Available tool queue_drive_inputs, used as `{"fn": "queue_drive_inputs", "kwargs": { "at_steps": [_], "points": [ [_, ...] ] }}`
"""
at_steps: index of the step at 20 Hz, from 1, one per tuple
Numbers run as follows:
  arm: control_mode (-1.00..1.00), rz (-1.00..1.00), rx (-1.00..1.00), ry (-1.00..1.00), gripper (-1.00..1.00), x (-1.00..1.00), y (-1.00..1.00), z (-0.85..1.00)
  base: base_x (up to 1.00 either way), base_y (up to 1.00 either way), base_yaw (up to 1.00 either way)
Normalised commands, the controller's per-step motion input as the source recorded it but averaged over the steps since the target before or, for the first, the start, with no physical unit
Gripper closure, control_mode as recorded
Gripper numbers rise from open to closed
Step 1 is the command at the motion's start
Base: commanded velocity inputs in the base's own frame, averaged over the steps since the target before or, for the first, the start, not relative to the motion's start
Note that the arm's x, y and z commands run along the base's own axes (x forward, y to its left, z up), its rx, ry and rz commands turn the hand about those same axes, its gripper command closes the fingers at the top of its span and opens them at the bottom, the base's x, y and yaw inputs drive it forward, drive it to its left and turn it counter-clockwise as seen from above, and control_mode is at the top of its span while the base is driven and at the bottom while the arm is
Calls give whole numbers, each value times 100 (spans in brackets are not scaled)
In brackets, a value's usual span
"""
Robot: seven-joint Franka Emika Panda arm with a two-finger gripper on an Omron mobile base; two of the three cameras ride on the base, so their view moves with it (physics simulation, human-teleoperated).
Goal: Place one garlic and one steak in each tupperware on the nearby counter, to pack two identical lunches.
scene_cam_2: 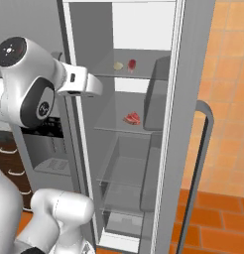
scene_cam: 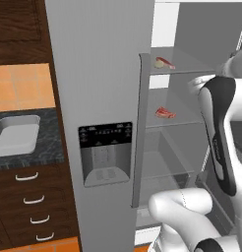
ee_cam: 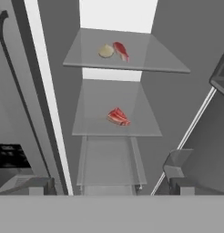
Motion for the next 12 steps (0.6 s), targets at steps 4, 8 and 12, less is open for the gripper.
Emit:
{"fn": "queue_drive_inputs", "kwargs": {
  "at_steps": [4, 8, 12],
  "points": [
    [-100, 3, -4, 0, -100, 50, 0, 0, 0, 0, 0],
    [-100, 3, 0, 0, -100, 55, -4, 6, 0, 0, 0],
    [-100, 4, 0, 0, -100, 51, -11, 16, 0, 0, 0]
  ]
}}
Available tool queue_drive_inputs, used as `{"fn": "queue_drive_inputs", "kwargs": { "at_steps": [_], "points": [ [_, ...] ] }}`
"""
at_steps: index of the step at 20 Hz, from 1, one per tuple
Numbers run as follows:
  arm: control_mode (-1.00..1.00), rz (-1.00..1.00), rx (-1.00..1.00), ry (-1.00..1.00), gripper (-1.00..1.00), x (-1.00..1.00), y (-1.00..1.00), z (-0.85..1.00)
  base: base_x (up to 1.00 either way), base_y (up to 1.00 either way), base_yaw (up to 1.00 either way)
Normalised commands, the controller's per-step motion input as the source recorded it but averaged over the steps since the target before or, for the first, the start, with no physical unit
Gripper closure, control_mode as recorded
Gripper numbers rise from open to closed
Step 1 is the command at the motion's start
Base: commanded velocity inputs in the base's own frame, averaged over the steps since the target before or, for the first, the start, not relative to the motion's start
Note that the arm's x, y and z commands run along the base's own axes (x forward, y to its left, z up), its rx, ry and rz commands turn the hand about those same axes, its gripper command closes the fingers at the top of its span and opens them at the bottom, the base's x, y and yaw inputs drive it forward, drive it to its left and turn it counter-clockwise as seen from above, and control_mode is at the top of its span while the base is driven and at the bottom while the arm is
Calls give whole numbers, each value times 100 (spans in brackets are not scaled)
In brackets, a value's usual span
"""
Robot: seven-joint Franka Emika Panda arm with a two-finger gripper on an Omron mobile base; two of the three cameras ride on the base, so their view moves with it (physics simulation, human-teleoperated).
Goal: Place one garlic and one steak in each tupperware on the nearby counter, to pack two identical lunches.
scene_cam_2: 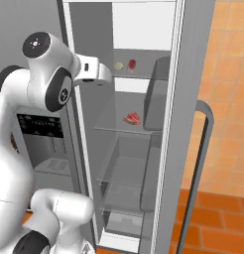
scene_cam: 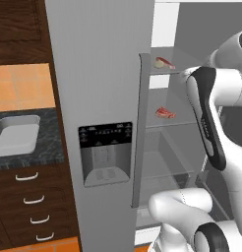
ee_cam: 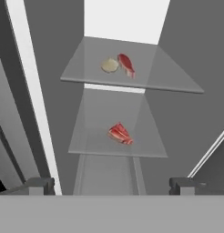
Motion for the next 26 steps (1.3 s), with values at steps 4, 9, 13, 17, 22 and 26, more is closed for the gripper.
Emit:
{"fn": "queue_drive_inputs", "kwargs": {
  "at_steps": [4, 9, 13, 17, 22, 26],
  "points": [
    [-100, 2, 0, 0, -100, 37, -10, 4, 0, 0, 0],
    [-100, 0, 0, 0, -100, 40, -10, 0, 0, 0, 0],
    [-100, 0, 0, 0, -100, 47, 0, 0, 0, 0, 0],
    [-100, 0, 2, 0, -100, 56, -5, 0, 0, 0, 0],
    [-100, 0, 5, 0, -100, 48, -18, 0, 0, 0, 0],
    [-100, 0, 1, 0, -100, 42, -17, 0, 0, 0, 0]
  ]
}}
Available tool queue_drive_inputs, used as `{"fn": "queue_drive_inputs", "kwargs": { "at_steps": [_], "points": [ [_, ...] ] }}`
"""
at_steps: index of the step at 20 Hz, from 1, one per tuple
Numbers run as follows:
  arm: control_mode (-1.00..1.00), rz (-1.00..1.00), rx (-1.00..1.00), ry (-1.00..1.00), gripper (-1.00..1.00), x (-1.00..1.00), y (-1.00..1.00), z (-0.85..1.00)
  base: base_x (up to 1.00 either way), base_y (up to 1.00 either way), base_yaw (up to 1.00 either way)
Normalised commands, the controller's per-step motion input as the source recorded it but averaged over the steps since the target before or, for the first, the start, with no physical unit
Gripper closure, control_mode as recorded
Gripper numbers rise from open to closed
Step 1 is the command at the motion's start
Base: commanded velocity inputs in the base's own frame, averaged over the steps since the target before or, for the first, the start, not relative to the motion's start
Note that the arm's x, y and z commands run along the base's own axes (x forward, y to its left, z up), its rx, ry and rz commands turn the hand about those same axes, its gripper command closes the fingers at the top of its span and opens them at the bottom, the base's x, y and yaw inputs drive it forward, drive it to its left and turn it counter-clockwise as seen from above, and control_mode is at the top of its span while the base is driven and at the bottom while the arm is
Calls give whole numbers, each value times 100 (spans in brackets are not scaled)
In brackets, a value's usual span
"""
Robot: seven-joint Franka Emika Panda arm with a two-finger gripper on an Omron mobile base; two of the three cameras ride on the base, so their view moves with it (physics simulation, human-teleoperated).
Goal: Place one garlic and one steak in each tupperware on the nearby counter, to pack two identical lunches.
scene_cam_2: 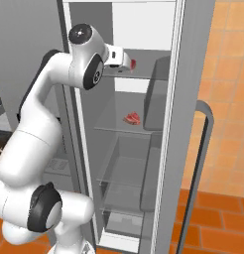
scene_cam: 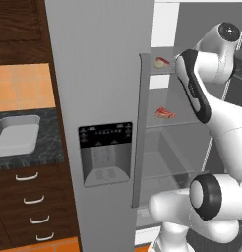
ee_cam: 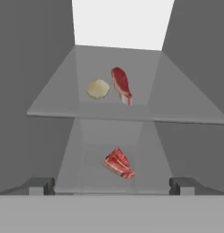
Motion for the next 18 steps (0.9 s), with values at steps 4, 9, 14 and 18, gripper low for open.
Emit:
{"fn": "queue_drive_inputs", "kwargs": {
  "at_steps": [4, 9, 14, 18],
  "points": [
    [-100, 0, 0, 0, -100, 41, -3, 0, 0, 0, 0],
    [-100, 0, 0, 0, -100, 43, -5, -8, 0, 0, 0],
    [-100, 0, 0, 0, -100, 39, -15, -17, 0, 0, 0],
    [-100, 0, 0, 0, -100, 39, -9, -10, 0, 0, 0]
  ]
}}
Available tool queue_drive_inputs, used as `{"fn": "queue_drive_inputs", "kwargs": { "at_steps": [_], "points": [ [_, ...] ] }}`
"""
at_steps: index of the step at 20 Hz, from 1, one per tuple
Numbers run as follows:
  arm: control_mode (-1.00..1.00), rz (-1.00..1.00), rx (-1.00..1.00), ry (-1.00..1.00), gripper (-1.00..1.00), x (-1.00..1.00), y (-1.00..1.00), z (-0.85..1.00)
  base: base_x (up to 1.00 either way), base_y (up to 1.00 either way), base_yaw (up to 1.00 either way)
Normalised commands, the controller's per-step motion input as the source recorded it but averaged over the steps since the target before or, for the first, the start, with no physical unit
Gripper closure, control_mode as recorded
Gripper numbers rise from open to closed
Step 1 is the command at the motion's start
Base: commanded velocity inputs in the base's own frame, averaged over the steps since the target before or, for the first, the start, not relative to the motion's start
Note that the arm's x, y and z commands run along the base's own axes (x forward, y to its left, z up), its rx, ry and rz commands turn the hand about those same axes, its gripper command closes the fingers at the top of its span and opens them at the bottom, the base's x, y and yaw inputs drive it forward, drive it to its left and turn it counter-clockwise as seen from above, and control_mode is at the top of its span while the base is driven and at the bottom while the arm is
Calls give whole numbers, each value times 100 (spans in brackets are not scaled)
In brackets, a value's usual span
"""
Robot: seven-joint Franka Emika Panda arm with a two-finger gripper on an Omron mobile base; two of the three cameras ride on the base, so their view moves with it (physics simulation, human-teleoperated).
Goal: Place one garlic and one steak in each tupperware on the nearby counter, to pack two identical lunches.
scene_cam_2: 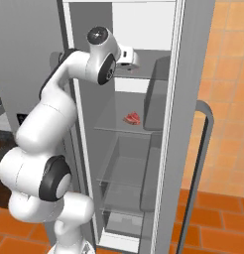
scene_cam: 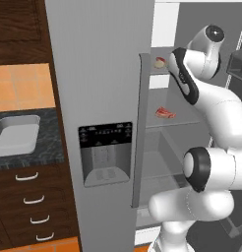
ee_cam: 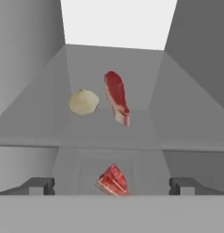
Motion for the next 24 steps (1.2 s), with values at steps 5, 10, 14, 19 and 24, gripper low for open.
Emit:
{"fn": "queue_drive_inputs", "kwargs": {
  "at_steps": [5, 10, 14, 19, 24],
  "points": [
    [-100, 0, 0, 0, -100, 38, 0, 0, 0, 0, 0],
    [-100, 0, 0, 0, -100, 39, 0, -2, 0, 0, 0],
    [-100, 0, 0, 0, -100, 31, -1, -11, 0, 0, 0],
    [-100, 0, 0, 0, -100, 27, -9, -17, 0, 0, 0],
    [-100, 0, 0, 0, -100, 26, -14, -9, 0, 0, 0]
  ]
}}
